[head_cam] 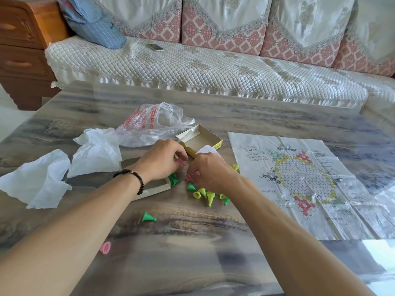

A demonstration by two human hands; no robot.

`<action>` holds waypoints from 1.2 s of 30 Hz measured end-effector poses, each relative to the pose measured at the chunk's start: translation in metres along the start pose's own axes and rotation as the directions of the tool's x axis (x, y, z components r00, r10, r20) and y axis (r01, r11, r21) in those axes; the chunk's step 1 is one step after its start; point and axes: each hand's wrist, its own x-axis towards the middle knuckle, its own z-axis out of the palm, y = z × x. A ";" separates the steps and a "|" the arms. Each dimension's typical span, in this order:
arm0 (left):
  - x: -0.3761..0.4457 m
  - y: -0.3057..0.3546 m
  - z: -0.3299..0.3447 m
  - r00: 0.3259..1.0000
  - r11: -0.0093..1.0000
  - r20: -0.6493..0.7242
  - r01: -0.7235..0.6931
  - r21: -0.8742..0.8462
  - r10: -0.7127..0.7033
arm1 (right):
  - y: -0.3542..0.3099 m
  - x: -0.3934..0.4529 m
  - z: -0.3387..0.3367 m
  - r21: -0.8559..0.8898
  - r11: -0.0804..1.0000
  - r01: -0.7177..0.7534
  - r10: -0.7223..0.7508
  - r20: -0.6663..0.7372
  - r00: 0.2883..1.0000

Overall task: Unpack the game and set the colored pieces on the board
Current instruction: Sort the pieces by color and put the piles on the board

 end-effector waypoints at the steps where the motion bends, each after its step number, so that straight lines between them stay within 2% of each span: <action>1: -0.001 0.000 -0.002 0.999 0.999 -0.031 0.015 -0.048 -0.017 | -0.001 0.001 0.001 -0.014 1.000 -0.009 0.009 0.010 1.000; 5: -0.010 0.004 -0.012 0.994 0.979 -0.092 0.043 -0.198 -0.062 | -0.005 0.002 0.000 0.036 0.998 -0.047 0.048 -0.028 0.998; 8: -0.025 0.004 -0.021 0.995 0.980 -0.089 0.025 -0.197 -0.043 | -0.015 -0.003 -0.007 0.102 0.994 -0.034 0.046 -0.116 0.992; 12: -0.054 -0.001 -0.034 0.992 0.977 -0.114 0.027 -0.211 -0.052 | -0.040 -0.012 -0.012 0.155 0.987 0.047 -0.021 -0.166 0.986; 17: -0.101 -0.017 -0.047 0.982 0.967 -0.152 0.074 -0.242 -0.113 | -0.067 -0.024 -0.006 0.241 0.970 0.019 0.021 -0.161 0.987; 22: -0.153 -0.037 -0.052 0.961 0.948 -0.157 0.180 -0.264 -0.226 | -0.101 -0.043 0.010 0.348 0.937 0.028 -0.012 -0.047 0.999; 26: -0.184 -0.053 -0.055 0.947 0.938 -0.181 0.213 -0.273 -0.267 | -0.131 -0.049 0.034 0.304 0.949 0.086 -0.084 -0.020 0.996; 30: -0.204 -0.067 -0.058 0.919 0.935 -0.248 0.244 -0.256 -0.307 | -0.149 -0.047 0.051 0.288 0.955 0.073 -0.071 -0.016 0.997; 36: -0.217 -0.078 -0.050 0.913 0.924 -0.206 0.302 -0.234 -0.351 | -0.152 -0.046 0.054 0.289 0.956 0.056 -0.054 -0.015 0.998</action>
